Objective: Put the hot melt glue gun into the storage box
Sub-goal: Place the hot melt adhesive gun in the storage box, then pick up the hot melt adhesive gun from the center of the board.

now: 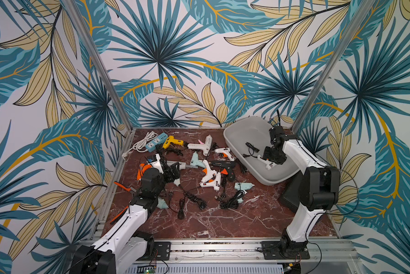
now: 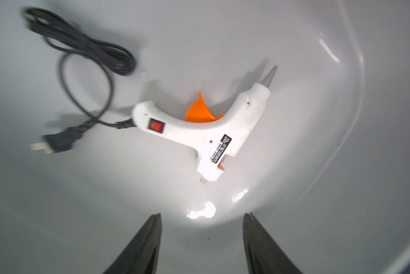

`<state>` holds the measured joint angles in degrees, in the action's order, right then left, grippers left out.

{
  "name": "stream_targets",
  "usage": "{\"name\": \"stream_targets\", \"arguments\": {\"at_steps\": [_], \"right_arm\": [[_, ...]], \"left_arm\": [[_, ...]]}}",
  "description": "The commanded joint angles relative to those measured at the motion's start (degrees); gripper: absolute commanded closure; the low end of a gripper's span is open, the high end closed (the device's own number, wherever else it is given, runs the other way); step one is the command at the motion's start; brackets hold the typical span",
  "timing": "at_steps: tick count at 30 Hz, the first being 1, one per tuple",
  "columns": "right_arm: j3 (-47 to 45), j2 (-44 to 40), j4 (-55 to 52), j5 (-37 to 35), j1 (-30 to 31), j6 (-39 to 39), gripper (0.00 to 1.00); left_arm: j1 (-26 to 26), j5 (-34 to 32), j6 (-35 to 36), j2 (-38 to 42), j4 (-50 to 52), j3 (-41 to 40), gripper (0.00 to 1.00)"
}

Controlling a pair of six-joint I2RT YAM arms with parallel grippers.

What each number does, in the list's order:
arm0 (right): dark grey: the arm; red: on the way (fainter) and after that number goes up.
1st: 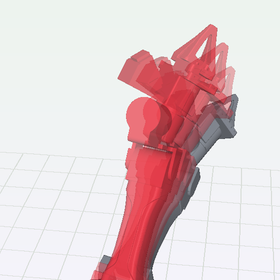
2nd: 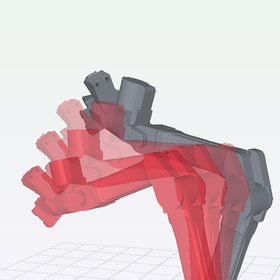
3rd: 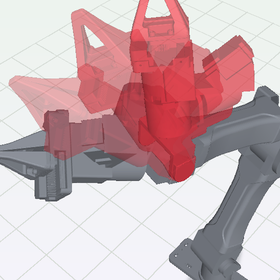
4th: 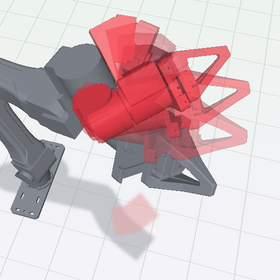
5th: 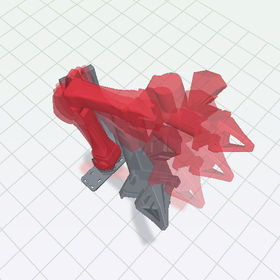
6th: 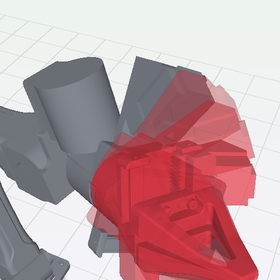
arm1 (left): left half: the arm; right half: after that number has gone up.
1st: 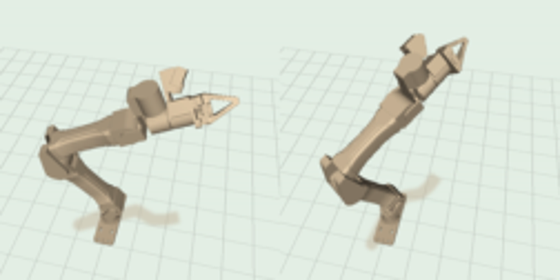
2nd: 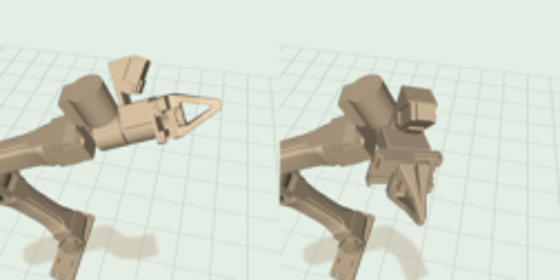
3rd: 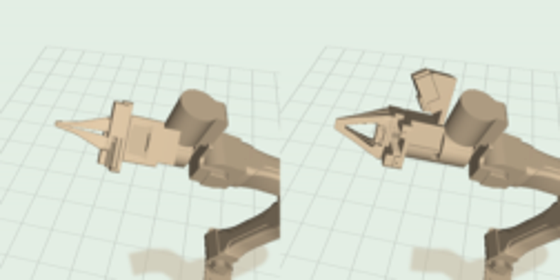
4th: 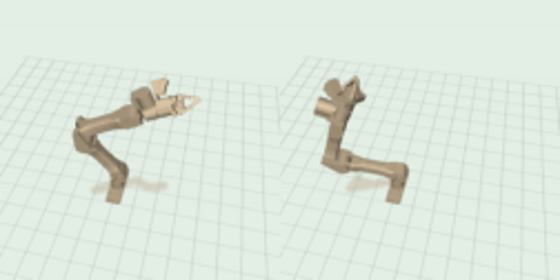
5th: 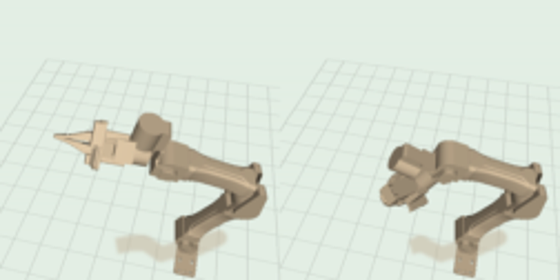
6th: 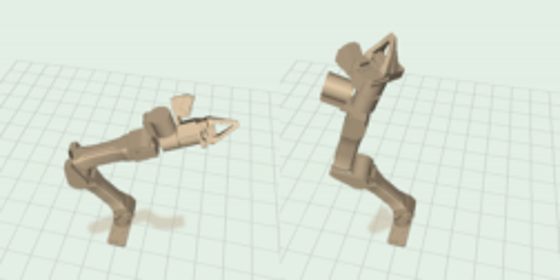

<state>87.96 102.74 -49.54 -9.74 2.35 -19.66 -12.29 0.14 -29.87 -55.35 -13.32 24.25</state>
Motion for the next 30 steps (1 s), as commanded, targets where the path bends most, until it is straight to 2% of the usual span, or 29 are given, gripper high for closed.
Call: {"name": "stream_targets", "arguments": {"at_steps": [1,6,13,16,21,30], "right_arm": [[-2.3,-5.8,-1.2,-1.3,4.8,0.2,0.41],[-3.7,-10.3,-0.9,-4.1,15.1,-1.8,0.41],[-5.5,-6.2,2.3,3.7,24.4,-2.9,0.36],[-4.2,-2.0,1.9,6.4,26.1,-0.9,0.34],[-2.4,3.7,0.6,7.0,26.4,1.5,0.3],[0.9,10.5,-0.9,9.6,26.4,5.7,0.3]], "left_arm": [[0.0,-1.4,0.9,1.4,1.2,-0.9,0.0],[-0.1,-2.6,0.8,2.2,1.6,-1.6,0.0],[-0.1,-3.1,0.4,2.7,1.1,-2.1,0.0],[0.0,-3.1,0.2,2.7,1.2,-2.1,0.0],[0.0,-5.4,-0.9,2.7,1.5,-2.6,0.0],[-0.1,-5.5,-1.2,2.8,0.9,-3.2,0.0]]}}
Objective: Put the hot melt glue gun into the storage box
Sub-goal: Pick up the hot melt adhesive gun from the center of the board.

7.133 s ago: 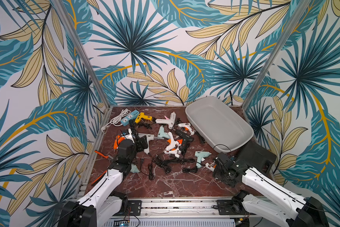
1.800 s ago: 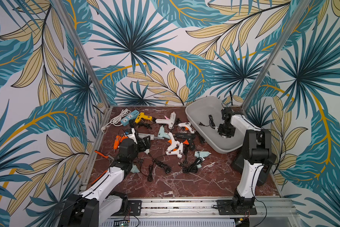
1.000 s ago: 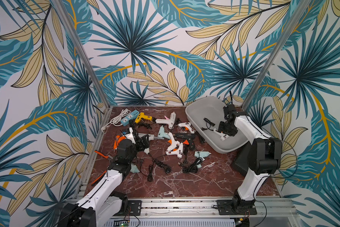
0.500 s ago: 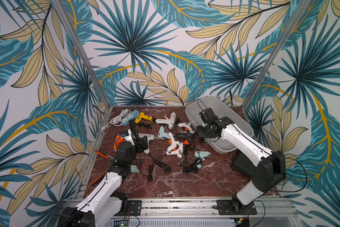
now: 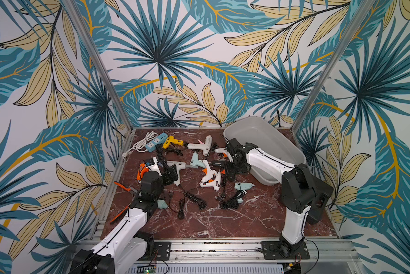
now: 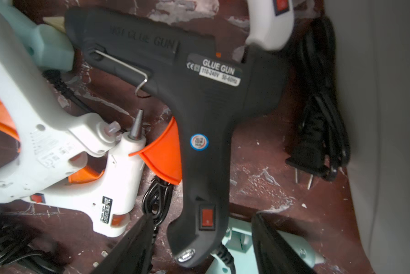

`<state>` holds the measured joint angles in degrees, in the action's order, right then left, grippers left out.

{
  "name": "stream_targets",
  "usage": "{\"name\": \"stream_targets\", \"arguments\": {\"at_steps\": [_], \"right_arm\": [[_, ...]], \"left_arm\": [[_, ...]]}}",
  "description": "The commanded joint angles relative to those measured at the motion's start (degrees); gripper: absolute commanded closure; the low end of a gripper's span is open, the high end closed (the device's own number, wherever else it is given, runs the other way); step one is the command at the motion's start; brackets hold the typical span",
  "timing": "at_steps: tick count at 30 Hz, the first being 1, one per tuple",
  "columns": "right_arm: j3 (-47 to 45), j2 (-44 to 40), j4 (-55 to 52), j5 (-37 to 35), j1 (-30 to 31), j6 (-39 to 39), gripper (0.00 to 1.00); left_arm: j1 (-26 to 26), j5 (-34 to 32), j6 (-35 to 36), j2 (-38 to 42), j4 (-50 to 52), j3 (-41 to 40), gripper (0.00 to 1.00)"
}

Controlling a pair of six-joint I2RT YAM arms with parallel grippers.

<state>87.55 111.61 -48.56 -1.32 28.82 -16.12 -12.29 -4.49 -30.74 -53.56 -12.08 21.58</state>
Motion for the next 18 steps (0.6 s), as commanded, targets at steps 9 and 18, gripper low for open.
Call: {"name": "stream_targets", "arguments": {"at_steps": [9,18], "right_arm": [[2.4,4.5,-3.4,0.3,0.0,2.8,0.34],[3.0,6.9,-3.7,-0.3,0.0,2.8,0.48]], "left_arm": [[-0.1,-1.3,-0.2,1.2,0.0,-0.8,0.0],[-0.1,-1.2,-0.4,1.4,0.2,-1.2,0.0]]}}
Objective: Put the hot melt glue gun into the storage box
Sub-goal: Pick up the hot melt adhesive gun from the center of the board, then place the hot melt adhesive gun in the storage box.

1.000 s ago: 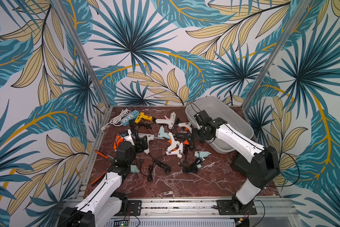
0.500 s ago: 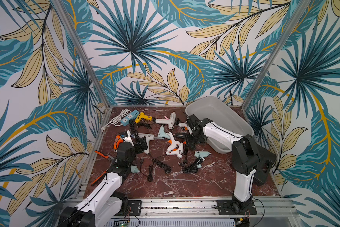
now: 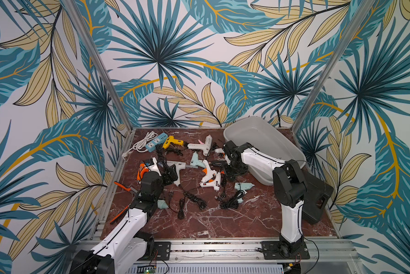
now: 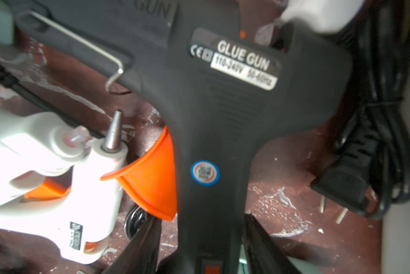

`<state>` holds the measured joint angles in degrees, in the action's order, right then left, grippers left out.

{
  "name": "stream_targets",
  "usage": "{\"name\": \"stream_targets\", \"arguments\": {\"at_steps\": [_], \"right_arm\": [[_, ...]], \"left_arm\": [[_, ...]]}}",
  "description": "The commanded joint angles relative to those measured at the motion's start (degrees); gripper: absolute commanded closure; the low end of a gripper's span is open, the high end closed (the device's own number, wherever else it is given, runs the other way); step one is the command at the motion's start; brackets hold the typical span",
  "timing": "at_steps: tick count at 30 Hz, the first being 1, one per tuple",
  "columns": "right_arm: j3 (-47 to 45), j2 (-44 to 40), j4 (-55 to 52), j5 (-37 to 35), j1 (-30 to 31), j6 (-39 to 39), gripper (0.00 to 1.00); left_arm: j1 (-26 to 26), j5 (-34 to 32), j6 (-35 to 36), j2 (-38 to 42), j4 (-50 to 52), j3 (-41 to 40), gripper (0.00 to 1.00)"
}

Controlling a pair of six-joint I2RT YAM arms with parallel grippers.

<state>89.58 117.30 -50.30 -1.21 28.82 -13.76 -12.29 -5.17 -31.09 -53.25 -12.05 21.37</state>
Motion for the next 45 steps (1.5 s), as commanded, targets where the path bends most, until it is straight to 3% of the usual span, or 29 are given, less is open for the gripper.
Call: {"name": "stream_targets", "arguments": {"at_steps": [1,10,16,23,31,39,45], "right_arm": [[1.0,1.2,-2.0,-0.5,0.1,0.3,0.52],[-0.2,-5.6,-2.8,-5.6,1.3,-2.7,0.82],[-0.4,-10.8,-4.6,-14.5,3.2,-7.0,1.0],[0.9,-16.9,-7.5,-22.2,4.4,-10.2,1.0],[4.7,-25.8,-7.5,-22.5,4.6,-9.7,1.0],[15.5,-29.4,-7.3,-21.8,4.6,-5.0,1.0],[27.8,-27.3,-7.3,-28.2,4.4,0.1,1.0]], "left_arm": [[-0.1,-0.5,0.0,1.3,0.3,-1.0,0.0],[-0.1,-1.2,0.0,2.5,0.6,-1.3,0.0],[-0.1,-1.2,0.0,2.5,0.4,-1.4,0.0],[-0.1,-1.3,0.2,2.7,0.7,-1.3,0.0],[-0.1,-1.4,0.2,2.6,0.4,-1.4,0.0],[0.0,-0.9,0.1,2.4,0.0,-1.3,0.0],[0.0,-0.6,0.2,2.6,0.5,-1.1,0.0]]}}
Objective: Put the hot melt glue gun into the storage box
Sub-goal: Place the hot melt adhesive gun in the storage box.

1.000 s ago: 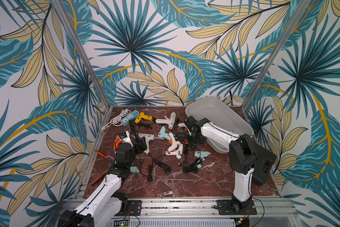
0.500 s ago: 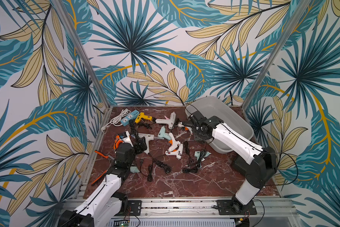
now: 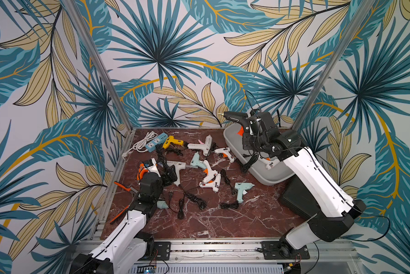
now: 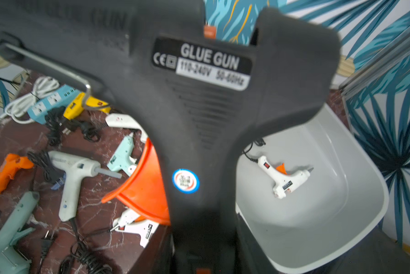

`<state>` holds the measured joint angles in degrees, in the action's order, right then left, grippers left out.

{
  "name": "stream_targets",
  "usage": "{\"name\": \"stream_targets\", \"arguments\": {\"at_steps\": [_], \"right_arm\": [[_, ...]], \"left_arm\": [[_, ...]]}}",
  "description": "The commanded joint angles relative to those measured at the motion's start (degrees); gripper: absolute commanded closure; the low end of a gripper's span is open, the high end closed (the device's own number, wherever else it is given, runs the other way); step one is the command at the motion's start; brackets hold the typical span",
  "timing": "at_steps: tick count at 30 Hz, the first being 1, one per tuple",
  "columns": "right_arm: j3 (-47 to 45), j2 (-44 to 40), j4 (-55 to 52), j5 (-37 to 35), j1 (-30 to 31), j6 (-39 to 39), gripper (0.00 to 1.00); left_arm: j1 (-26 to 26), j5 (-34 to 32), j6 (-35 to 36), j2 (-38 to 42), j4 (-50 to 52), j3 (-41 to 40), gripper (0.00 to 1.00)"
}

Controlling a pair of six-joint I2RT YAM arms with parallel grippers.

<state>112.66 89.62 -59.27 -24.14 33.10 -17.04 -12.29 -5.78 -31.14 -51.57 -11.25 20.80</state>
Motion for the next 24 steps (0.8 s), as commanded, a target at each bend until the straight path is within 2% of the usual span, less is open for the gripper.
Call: {"name": "stream_targets", "arguments": {"at_steps": [1,6,13,19,24], "right_arm": [[6.8,1.2,1.8,-7.0,0.0,4.4,1.0],[16.0,7.0,2.7,-11.6,-1.8,8.5,1.0],[25.9,16.1,3.0,-12.6,-7.9,9.9,1.0],[25.5,20.8,3.2,-6.2,-15.1,6.9,1.0],[21.5,23.2,3.2,-2.6,-17.4,5.3,1.0]], "left_arm": [[-0.1,0.1,0.2,1.0,-0.2,-0.5,0.0],[-0.1,0.5,0.2,1.1,-0.2,-0.6,0.0],[-0.1,0.6,0.6,1.0,0.0,-0.6,0.0],[-0.1,0.0,1.8,1.0,1.4,-0.3,0.0],[-0.1,-0.6,2.1,0.8,1.3,-0.2,0.0]]}}
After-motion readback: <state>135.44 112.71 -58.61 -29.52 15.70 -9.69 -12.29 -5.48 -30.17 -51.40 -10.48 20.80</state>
